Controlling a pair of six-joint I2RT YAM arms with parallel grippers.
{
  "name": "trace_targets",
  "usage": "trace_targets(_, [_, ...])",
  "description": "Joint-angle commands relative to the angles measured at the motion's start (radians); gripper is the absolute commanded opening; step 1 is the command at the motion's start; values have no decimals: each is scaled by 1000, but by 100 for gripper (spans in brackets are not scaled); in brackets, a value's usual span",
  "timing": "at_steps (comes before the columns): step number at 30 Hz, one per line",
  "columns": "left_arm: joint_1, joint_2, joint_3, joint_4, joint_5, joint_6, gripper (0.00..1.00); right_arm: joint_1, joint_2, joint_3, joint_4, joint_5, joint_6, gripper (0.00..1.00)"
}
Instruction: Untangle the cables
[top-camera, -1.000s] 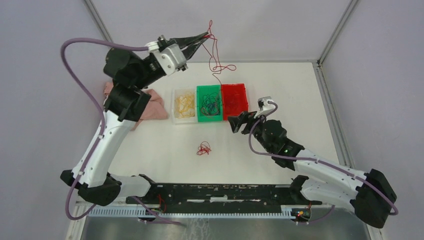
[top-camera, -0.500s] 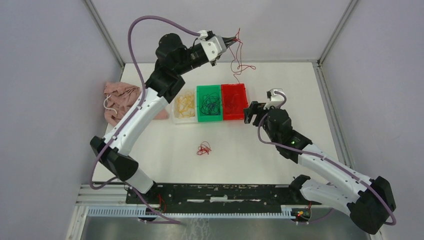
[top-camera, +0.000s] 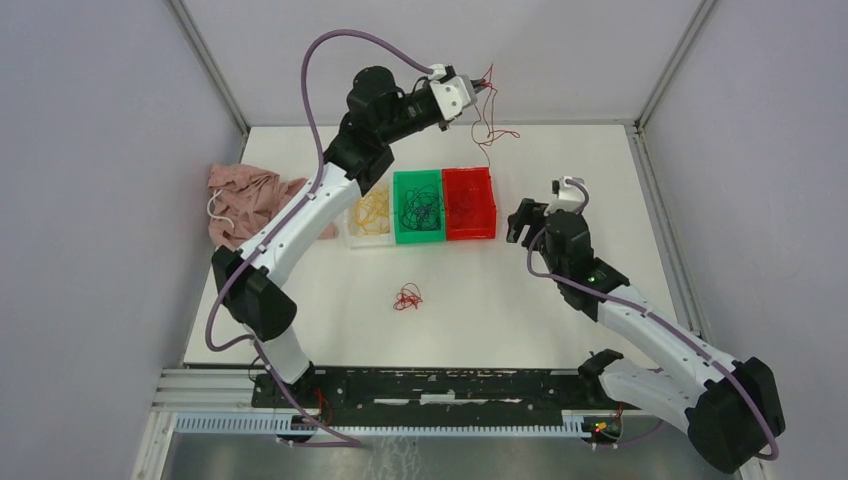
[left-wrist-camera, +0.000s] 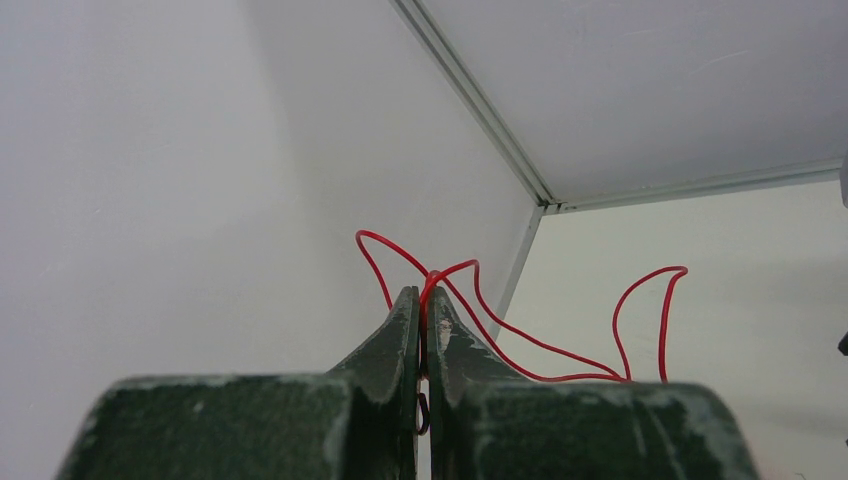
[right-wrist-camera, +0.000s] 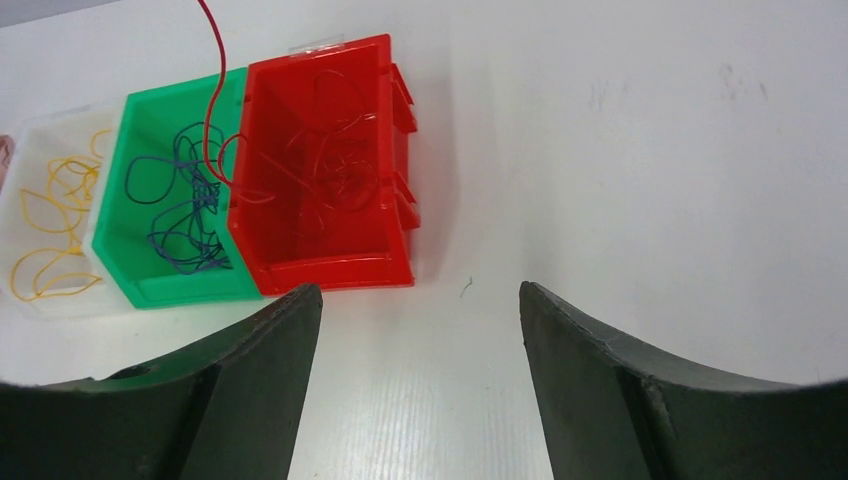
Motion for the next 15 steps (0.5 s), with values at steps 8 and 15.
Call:
trace_targets(8, [15, 64, 0, 9, -58, 193, 3, -78, -28, -36, -19, -20, 51, 79])
trace_targets(15, [6, 116, -54, -124, -156, 317, 3, -117, -74, -41, -38, -43, 65, 78])
